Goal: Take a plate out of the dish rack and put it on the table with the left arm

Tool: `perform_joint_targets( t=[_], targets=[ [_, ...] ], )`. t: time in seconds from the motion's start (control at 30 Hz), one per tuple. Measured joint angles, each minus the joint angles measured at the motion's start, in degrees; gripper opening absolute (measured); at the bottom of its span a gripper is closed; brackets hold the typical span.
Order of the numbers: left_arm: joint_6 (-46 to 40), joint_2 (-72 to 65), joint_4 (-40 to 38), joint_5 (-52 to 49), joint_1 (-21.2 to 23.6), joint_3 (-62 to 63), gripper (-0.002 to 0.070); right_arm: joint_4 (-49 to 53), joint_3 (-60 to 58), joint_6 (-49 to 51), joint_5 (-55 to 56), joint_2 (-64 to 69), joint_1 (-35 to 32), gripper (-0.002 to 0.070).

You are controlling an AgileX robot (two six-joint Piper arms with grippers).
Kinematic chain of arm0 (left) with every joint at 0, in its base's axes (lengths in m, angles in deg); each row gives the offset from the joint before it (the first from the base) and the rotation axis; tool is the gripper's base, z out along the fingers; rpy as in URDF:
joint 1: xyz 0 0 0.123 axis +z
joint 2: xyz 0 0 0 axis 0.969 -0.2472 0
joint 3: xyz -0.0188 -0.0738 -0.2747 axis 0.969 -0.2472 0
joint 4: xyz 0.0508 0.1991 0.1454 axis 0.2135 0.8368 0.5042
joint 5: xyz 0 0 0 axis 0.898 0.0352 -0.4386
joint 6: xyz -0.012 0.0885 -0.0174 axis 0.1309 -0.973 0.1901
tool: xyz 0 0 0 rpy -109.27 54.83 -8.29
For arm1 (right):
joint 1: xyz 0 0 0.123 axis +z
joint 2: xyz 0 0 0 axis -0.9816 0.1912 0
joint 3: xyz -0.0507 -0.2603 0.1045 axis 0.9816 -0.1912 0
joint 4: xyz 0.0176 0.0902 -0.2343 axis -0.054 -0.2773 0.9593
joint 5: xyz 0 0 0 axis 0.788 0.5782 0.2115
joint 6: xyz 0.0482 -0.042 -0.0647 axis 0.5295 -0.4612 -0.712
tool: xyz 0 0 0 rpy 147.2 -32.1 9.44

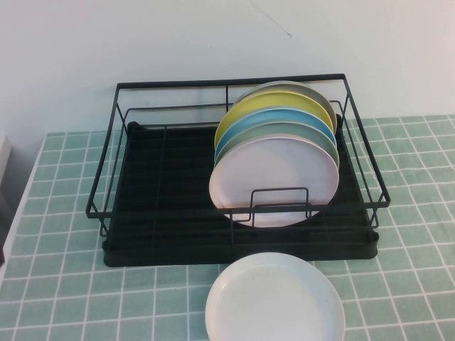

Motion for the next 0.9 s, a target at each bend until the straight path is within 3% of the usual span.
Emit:
perform_joint_targets(
  t=[0.57,0.73,0.9],
  targets=[
    [-1.11,1.80,-1.70,-13.63,0.30,-0.81,-0.0002,0.00,0.00,0.00,0.00,0.00,0.00,-0.0002],
    [-0.95,8.54,4.13,-4.33,2.29,-8.53,-0.0002,0.00,0.00,0.00,0.00,0.00,0.00,-0.0002],
    [14.30,17.22,16.59,11.02,3.90,-22.96,-0.0002,0.00,0.00,0.00,0.00,0.00,0.00,-0.0002]
  ],
)
